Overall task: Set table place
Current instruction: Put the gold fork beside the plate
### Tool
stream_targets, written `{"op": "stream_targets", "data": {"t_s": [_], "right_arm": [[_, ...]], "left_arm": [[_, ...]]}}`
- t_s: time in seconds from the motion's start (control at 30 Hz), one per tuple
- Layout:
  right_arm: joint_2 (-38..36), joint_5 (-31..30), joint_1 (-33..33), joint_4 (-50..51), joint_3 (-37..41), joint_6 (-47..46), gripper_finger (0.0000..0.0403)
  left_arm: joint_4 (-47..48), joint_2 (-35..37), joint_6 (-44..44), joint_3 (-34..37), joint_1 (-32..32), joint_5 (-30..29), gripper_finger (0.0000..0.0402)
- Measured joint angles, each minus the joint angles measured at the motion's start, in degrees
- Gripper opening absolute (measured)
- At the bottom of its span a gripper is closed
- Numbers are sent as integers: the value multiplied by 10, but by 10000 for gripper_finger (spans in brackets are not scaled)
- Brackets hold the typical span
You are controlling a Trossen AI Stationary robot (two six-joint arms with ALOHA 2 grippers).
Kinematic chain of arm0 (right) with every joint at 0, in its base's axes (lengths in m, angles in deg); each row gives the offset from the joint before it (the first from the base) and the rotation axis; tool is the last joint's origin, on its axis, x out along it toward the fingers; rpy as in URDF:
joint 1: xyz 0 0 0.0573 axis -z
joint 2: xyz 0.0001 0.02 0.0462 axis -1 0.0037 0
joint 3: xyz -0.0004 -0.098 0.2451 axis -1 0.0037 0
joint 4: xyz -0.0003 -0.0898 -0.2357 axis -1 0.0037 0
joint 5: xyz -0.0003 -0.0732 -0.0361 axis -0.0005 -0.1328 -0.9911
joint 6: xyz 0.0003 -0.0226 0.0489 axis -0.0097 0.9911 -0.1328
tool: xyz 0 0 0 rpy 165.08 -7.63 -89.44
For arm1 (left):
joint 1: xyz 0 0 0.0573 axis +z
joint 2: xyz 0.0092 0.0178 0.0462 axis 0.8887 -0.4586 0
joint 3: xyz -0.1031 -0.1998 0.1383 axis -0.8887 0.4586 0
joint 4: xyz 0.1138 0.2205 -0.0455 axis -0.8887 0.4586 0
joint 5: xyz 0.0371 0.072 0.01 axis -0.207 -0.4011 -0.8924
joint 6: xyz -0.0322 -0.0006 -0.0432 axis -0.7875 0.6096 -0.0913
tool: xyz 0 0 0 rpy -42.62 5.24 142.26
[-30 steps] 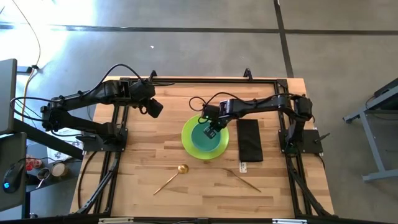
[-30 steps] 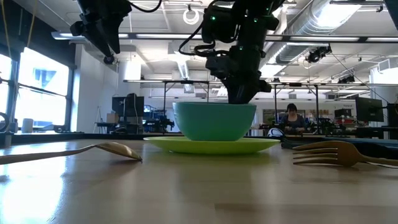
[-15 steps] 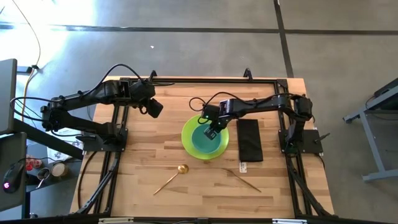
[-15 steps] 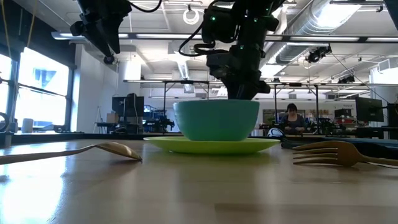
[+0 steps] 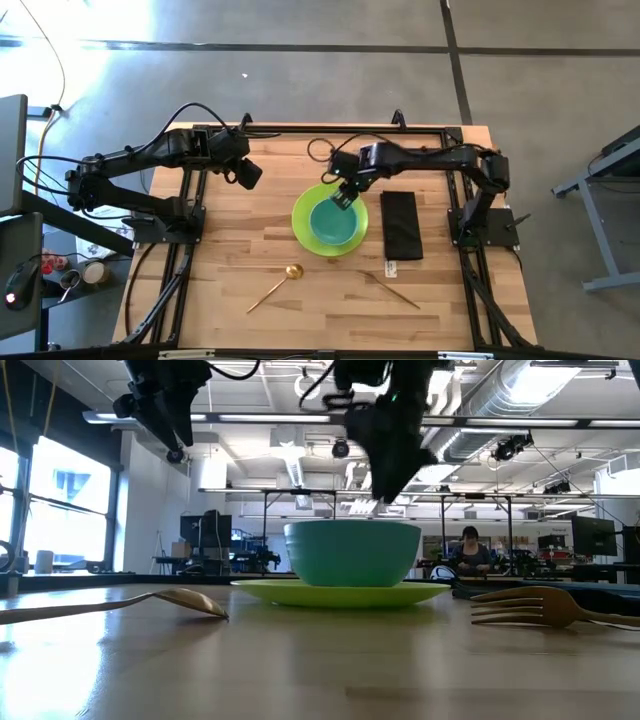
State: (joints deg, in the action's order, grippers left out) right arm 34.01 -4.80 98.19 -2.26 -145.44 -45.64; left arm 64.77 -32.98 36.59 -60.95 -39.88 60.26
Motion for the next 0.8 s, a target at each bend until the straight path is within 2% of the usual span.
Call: {"op": "stream_targets", "data": {"t_s": [0.1, 0.23, 0.3, 0.4, 0.47, 0.6, 0.8], "right_arm": [[-40, -35, -43, 81, -19, -38, 131], [-103, -62, -140, 128, 30, -186, 131], [-131, -52, -200, 122, 72, -288, 131], [-150, -2, -296, 92, 130, -421, 131], [-150, 16, -349, 71, 154, -475, 131], [-135, 16, -399, 20, 184, -485, 131], [-88, 15, -375, -72, 226, -344, 131]], "left_arm": [[0, 0, 3, 0, 0, 2, 184], [0, 0, 12, 0, 0, 5, 184], [0, 0, 19, 0, 0, 5, 184], [-1, 0, 27, 0, 0, 5, 184], [-1, 0, 31, 0, 0, 5, 184], [-4, 0, 32, 0, 0, 5, 184], [-27, -1, 17, 0, 0, 5, 184]]}}
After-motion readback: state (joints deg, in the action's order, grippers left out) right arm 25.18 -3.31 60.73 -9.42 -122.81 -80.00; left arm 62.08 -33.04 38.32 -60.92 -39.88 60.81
